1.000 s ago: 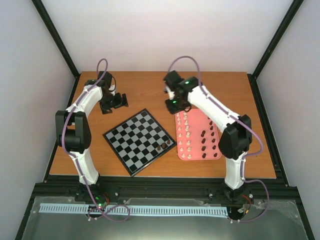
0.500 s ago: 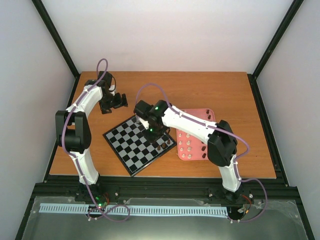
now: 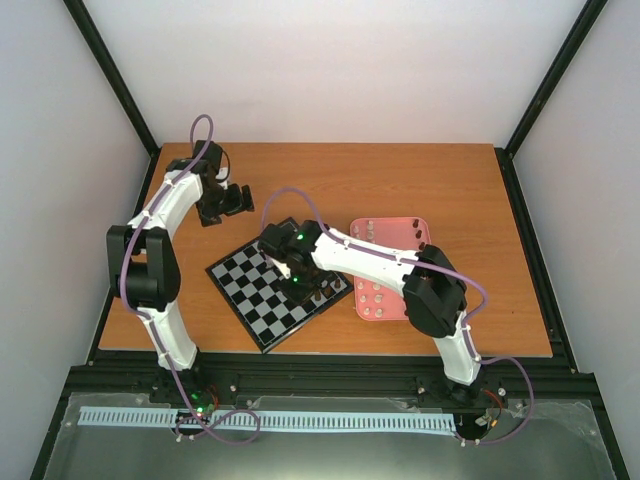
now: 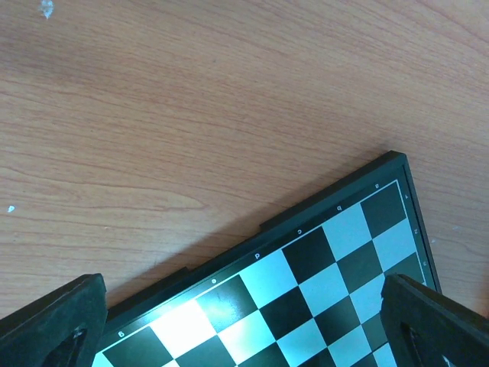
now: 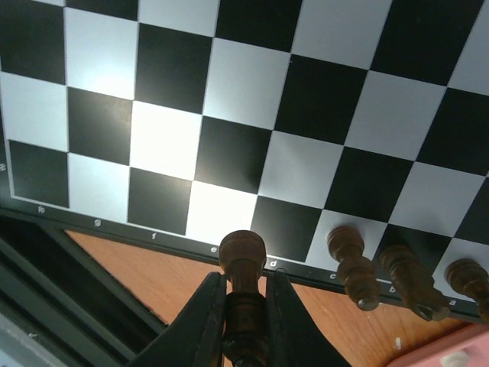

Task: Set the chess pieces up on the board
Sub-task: Place the chess piece on the chessboard.

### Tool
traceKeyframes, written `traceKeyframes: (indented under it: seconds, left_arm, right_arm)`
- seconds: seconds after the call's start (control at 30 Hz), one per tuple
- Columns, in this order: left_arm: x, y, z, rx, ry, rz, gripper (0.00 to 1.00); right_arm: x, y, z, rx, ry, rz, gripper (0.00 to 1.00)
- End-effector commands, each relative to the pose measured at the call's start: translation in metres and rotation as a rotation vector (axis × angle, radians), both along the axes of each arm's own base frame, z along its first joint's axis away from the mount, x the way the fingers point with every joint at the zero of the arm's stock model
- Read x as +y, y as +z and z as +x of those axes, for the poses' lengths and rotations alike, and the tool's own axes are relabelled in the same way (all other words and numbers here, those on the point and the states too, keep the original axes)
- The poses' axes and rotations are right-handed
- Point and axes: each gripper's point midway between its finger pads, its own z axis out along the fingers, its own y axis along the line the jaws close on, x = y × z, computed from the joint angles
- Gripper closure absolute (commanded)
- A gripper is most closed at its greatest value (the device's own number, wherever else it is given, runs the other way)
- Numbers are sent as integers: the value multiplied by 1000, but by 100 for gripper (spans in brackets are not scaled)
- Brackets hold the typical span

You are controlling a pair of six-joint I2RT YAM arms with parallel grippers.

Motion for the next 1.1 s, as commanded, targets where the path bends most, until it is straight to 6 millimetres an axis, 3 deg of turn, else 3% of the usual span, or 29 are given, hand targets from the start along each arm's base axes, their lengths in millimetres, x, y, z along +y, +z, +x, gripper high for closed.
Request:
traceKeyframes:
  seconds: [0.0,0.4,1.07]
  left_arm:
    - [1,18,2,-53,13,-3,0]
    - [-1,12,2,-40,10,-11,0]
    - [-1,9,3,-36,8,-10,0]
  right_arm:
    - [-6,-13,3,-22,-34,-51,97]
    - [-13,-33,4,-27,-33,-81,97]
    - [-16,-43,7,-16,-28,-101,95]
